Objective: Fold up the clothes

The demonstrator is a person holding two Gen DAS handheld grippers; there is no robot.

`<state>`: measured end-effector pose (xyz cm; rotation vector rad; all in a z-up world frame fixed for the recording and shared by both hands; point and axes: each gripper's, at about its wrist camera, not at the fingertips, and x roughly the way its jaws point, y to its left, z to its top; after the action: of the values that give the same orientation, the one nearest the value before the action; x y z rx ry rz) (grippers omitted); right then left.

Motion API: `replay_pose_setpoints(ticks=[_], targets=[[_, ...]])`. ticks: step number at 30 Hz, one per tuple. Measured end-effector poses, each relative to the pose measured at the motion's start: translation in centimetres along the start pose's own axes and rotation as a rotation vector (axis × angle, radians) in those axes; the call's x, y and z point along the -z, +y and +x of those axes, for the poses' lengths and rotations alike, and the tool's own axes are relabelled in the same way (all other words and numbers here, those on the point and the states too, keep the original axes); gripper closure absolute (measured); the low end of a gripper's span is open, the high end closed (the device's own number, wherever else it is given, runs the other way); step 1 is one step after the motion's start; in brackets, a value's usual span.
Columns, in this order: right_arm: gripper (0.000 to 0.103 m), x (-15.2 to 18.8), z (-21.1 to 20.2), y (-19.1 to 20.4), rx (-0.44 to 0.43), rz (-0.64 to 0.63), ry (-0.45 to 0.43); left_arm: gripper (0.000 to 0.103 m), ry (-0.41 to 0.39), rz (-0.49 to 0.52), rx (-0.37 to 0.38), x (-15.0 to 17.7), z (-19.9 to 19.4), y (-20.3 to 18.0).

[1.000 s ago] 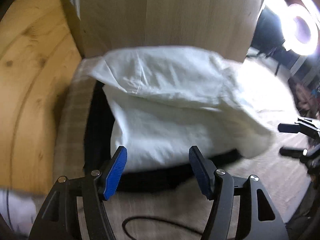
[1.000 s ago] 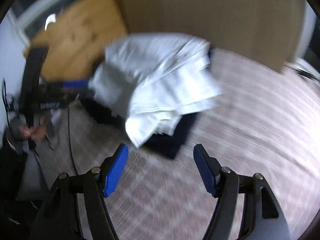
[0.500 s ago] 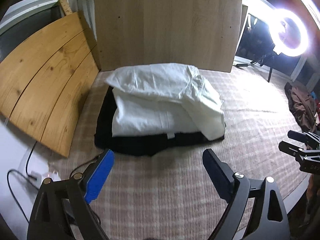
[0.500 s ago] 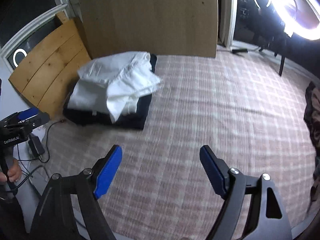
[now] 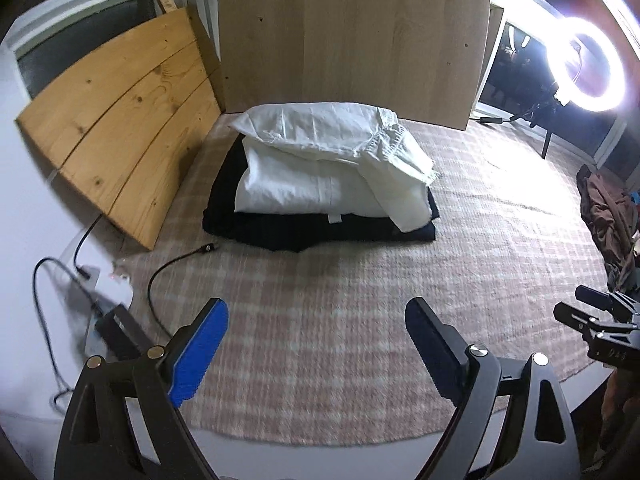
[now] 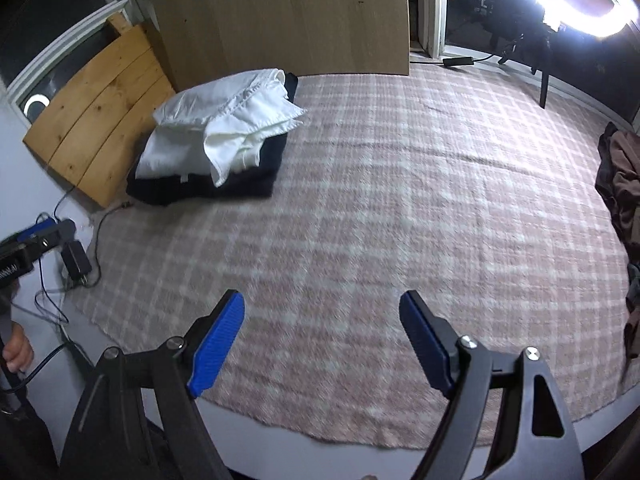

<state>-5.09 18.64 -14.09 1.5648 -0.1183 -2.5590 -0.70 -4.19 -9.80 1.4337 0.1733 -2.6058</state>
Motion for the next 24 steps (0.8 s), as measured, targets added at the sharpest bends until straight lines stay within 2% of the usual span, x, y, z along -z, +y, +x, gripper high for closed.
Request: replay_pose_setpoints(ticks=[6, 15, 19, 24], targets=[[0.024, 2.3, -2.5, -2.9, -0.011, -0.032, -0.009, 0.013, -0.048, -0.054, -0.014, 1.7, -3.6, -2.5], [0.024, 5.9, -5.7, -8.2, -0.042, -0.036, -0.034, 0.012, -0.083, -0.047, -0.036, 5.1, -8.4, -8.1], [0.024, 7.4, -6.6, -10.1, -0.052, -0.042, -0.038, 0.001, -0.12, -0.039, -0.05, 6.6, -10.7, -10.5], [0.024, 8.7, -7.7, -11.9, -0.061, -0.048, -0.049, 0.001, -0.154, -0.05, -0.034, 8.1, -12.9, -12.2]])
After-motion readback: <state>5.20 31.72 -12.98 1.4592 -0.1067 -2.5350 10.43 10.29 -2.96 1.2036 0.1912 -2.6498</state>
